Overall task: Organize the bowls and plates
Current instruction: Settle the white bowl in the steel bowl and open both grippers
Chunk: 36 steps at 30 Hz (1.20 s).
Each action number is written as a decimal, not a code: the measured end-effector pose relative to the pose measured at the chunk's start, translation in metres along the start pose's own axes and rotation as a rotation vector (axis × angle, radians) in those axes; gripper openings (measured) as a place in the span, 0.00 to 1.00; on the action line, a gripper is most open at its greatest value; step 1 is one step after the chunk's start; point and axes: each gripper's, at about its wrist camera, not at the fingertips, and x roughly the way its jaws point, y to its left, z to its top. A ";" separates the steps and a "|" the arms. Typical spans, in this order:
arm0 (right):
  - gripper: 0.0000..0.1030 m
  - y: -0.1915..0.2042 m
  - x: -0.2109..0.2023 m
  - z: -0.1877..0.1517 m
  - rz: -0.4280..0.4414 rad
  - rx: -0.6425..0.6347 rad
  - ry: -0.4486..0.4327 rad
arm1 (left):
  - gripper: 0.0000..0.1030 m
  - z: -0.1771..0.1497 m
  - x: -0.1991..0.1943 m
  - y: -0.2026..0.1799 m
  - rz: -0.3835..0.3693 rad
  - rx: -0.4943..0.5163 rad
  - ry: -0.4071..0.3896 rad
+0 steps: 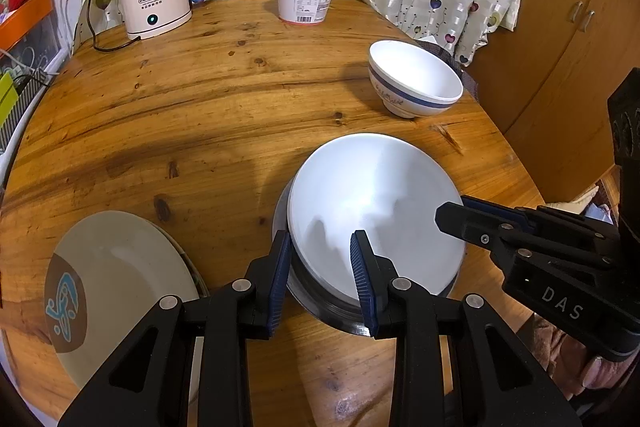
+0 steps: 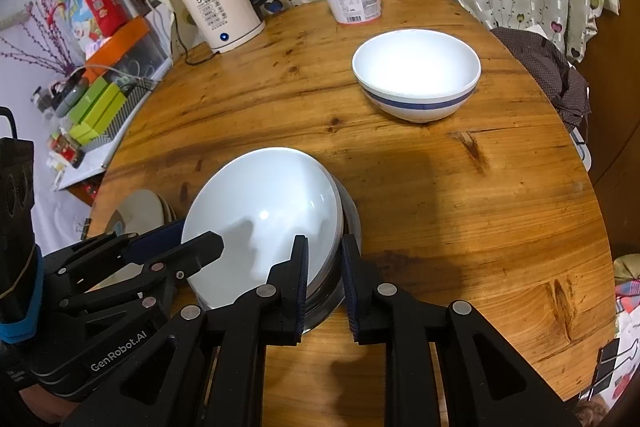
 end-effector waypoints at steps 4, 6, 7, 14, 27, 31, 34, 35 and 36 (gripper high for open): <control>0.20 0.001 0.000 0.000 -0.001 -0.004 -0.001 | 0.31 0.000 0.000 0.000 0.000 0.000 0.001; 0.20 0.001 0.000 0.000 -0.002 -0.005 0.000 | 0.31 0.000 0.000 0.000 0.000 0.000 0.001; 0.20 0.001 0.000 -0.001 -0.001 -0.004 0.000 | 0.31 -0.001 0.000 0.000 0.000 -0.001 0.002; 0.24 0.004 -0.001 0.000 0.001 -0.014 -0.004 | 0.31 -0.002 -0.001 0.003 -0.015 -0.014 0.004; 0.25 0.004 -0.017 0.006 0.008 -0.023 -0.053 | 0.31 0.003 -0.016 0.013 -0.023 -0.046 -0.048; 0.25 0.003 -0.023 0.010 0.012 -0.022 -0.068 | 0.31 0.007 -0.021 0.016 -0.021 -0.054 -0.064; 0.25 0.001 -0.024 0.011 0.013 -0.019 -0.075 | 0.31 0.010 -0.022 0.017 -0.019 -0.056 -0.071; 0.26 0.000 -0.024 0.012 0.013 -0.016 -0.076 | 0.31 0.011 -0.022 0.018 -0.019 -0.056 -0.072; 0.26 -0.002 -0.025 0.012 0.013 -0.012 -0.077 | 0.31 0.011 -0.022 0.018 -0.019 -0.056 -0.071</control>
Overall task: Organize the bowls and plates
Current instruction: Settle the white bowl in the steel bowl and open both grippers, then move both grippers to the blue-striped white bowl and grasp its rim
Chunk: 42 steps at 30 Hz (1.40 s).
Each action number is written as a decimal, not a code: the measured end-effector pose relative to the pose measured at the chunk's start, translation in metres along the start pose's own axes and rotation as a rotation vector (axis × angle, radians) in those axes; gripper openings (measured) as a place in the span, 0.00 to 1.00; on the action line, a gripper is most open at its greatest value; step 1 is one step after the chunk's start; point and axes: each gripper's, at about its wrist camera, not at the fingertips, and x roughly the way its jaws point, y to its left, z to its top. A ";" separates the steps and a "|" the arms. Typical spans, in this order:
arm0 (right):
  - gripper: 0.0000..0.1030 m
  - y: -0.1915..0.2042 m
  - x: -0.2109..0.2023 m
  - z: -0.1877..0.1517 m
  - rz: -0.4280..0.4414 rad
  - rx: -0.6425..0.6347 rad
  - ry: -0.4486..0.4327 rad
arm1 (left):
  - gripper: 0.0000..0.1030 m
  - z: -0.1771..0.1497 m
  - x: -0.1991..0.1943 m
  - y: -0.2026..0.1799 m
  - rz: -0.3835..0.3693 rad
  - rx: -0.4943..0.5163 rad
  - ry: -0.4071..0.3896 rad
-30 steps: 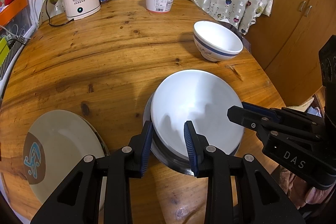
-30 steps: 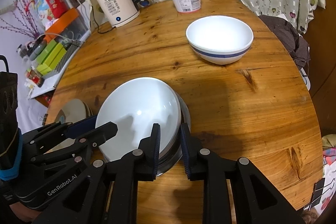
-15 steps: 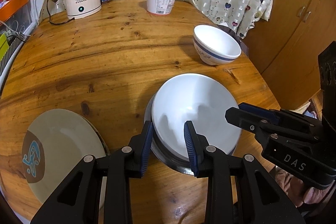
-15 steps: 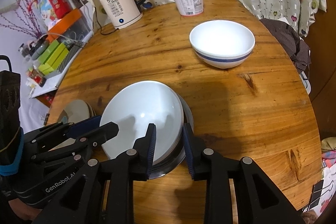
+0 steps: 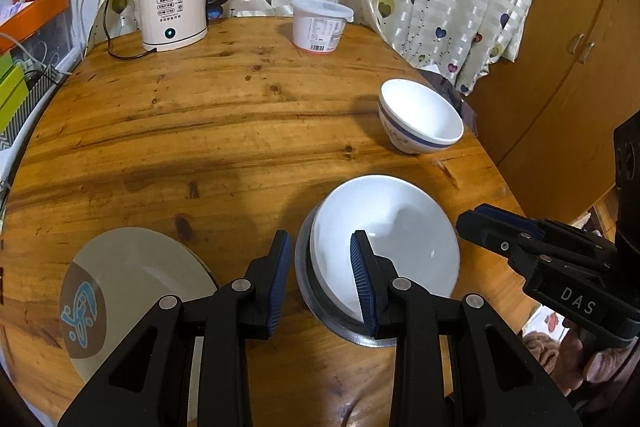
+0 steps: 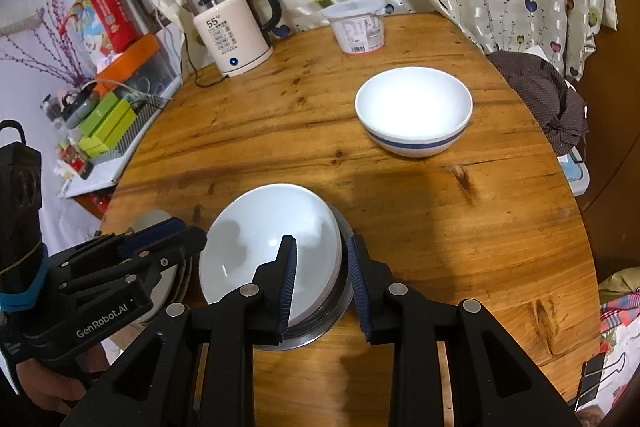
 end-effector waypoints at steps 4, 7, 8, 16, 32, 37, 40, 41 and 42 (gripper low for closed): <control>0.26 -0.006 0.000 0.002 -0.001 0.013 -0.003 | 0.31 0.003 0.002 -0.001 -0.002 0.002 0.005; 0.26 -0.012 0.000 0.004 -0.004 0.025 -0.007 | 0.31 0.007 0.005 -0.003 -0.004 0.006 0.008; 0.26 -0.014 0.000 0.005 -0.005 0.029 -0.009 | 0.31 0.009 0.006 -0.003 -0.005 0.008 0.009; 0.27 -0.032 -0.001 0.013 -0.015 0.063 -0.024 | 0.31 0.021 0.015 -0.013 -0.016 0.033 0.018; 0.29 -0.067 0.004 0.036 -0.036 0.121 -0.043 | 0.31 0.052 0.038 -0.039 -0.049 0.074 0.026; 0.29 -0.076 0.008 0.045 -0.042 0.131 -0.050 | 0.31 0.064 0.047 -0.044 -0.068 0.074 0.033; 0.29 -0.082 0.012 0.051 -0.049 0.138 -0.053 | 0.31 0.071 0.052 -0.047 -0.070 0.077 0.033; 0.29 -0.084 0.013 0.053 -0.051 0.141 -0.053 | 0.31 0.073 0.054 -0.048 -0.072 0.079 0.032; 0.29 -0.086 0.014 0.055 -0.052 0.142 -0.053 | 0.31 0.076 0.056 -0.049 -0.074 0.081 0.033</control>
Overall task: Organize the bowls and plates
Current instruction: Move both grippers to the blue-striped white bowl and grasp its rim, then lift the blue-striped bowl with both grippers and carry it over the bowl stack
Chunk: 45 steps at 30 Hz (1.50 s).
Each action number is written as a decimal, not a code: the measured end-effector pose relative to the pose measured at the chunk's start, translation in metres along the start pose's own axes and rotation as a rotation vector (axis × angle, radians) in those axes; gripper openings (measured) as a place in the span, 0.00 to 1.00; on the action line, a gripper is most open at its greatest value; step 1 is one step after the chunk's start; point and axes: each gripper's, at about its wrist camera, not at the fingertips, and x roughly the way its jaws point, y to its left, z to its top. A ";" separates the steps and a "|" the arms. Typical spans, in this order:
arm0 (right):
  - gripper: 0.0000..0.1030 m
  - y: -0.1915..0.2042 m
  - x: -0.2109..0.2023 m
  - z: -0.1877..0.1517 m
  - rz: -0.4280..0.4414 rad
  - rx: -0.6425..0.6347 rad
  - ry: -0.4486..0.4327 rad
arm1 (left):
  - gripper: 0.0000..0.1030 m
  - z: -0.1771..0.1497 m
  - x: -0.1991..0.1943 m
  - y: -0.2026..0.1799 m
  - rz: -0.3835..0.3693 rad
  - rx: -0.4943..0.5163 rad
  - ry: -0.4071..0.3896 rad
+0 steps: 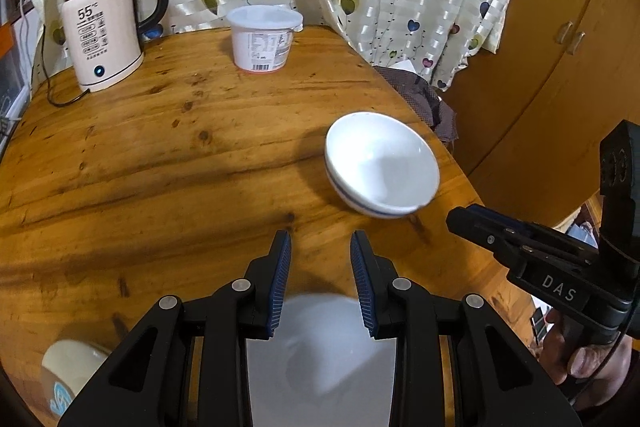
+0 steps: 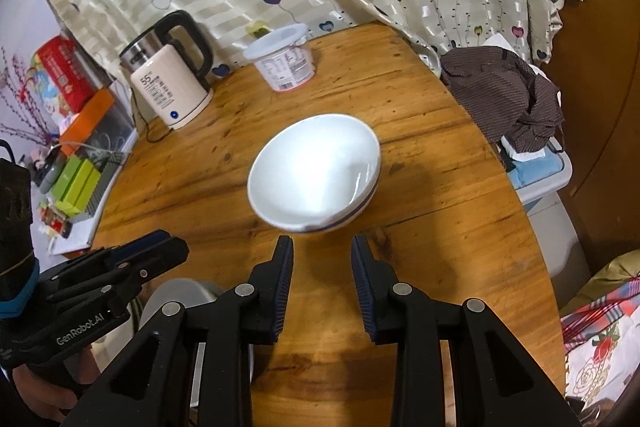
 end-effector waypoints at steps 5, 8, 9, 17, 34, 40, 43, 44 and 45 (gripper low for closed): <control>0.29 -0.008 0.011 0.010 -0.010 0.017 -0.003 | 0.31 0.014 0.012 -0.005 -0.024 0.003 0.009; 0.29 -0.014 0.018 0.016 -0.014 0.030 -0.001 | 0.31 0.023 0.021 -0.005 -0.042 -0.004 0.020; 0.29 -0.015 0.020 0.018 -0.015 0.033 0.000 | 0.31 0.025 0.024 -0.005 -0.047 -0.007 0.024; 0.29 -0.025 0.036 0.027 -0.030 0.053 0.010 | 0.31 0.039 0.046 -0.004 -0.091 -0.028 0.049; 0.21 -0.029 0.053 0.033 -0.018 0.051 0.027 | 0.31 0.044 0.071 -0.004 -0.114 -0.036 0.085; 0.21 -0.027 0.053 0.033 -0.025 0.046 0.026 | 0.31 0.045 0.073 -0.006 -0.109 -0.032 0.081; 0.20 -0.027 0.052 0.033 -0.024 0.045 0.025 | 0.31 0.045 0.073 -0.006 -0.108 -0.032 0.081; 0.20 -0.027 0.052 0.033 -0.024 0.044 0.023 | 0.31 0.045 0.072 -0.006 -0.108 -0.032 0.080; 0.20 -0.027 0.052 0.033 -0.023 0.043 0.021 | 0.31 0.045 0.072 -0.006 -0.108 -0.032 0.077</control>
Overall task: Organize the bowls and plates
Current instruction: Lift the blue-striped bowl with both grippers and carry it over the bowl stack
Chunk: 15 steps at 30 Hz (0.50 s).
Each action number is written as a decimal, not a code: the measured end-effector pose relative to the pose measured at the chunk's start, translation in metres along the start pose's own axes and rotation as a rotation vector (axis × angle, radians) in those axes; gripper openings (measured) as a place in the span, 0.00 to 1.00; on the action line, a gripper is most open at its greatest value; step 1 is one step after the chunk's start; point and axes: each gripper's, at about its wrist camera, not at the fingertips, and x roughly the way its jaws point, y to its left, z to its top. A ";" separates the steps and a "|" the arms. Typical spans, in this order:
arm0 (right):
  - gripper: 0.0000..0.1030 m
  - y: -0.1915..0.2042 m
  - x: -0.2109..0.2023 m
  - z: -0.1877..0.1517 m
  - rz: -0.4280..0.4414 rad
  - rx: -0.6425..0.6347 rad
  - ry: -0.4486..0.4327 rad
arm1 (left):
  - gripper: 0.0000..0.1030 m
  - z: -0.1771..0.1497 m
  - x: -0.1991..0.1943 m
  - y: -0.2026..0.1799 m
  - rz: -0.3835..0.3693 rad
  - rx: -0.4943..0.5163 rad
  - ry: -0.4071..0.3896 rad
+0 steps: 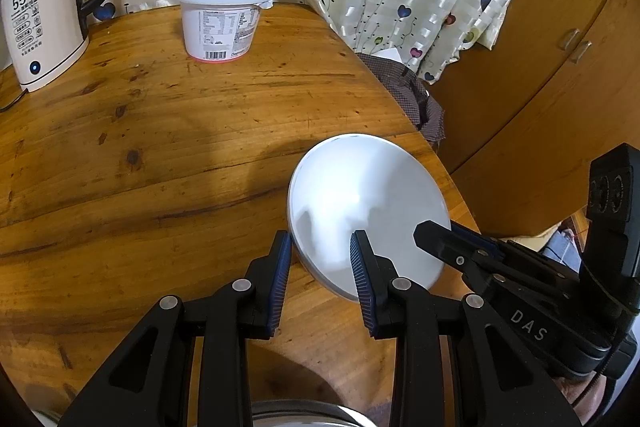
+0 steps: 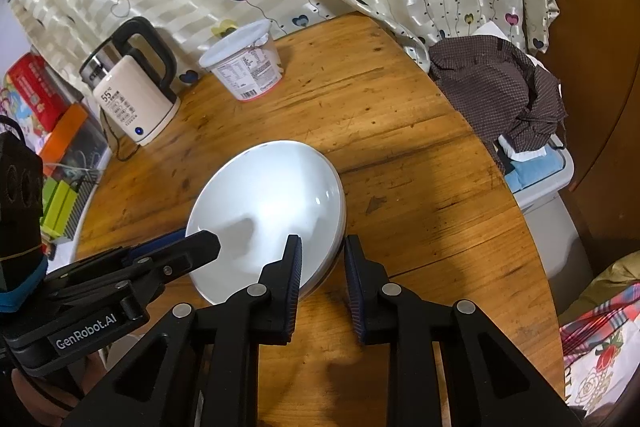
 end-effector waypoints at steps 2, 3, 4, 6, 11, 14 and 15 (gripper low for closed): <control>0.20 0.001 -0.002 0.000 0.000 -0.005 -0.006 | 0.31 -0.001 -0.003 0.001 -0.001 0.001 -0.006; 0.20 0.002 -0.004 0.001 0.000 -0.007 -0.009 | 0.31 -0.001 -0.004 0.001 -0.001 0.002 -0.010; 0.20 0.004 -0.005 0.001 -0.001 -0.009 -0.013 | 0.31 -0.002 -0.007 0.000 -0.001 0.003 -0.014; 0.20 0.006 -0.010 0.000 -0.001 -0.015 -0.021 | 0.31 -0.002 -0.011 0.001 -0.001 0.004 -0.023; 0.20 0.014 -0.017 -0.002 0.003 -0.027 -0.034 | 0.31 -0.006 -0.020 0.002 0.002 0.001 -0.038; 0.20 0.017 -0.020 -0.005 0.006 -0.032 -0.038 | 0.31 -0.009 -0.026 0.002 0.006 0.002 -0.048; 0.20 0.018 -0.022 -0.005 0.007 -0.034 -0.040 | 0.31 -0.010 -0.027 0.002 0.007 0.001 -0.050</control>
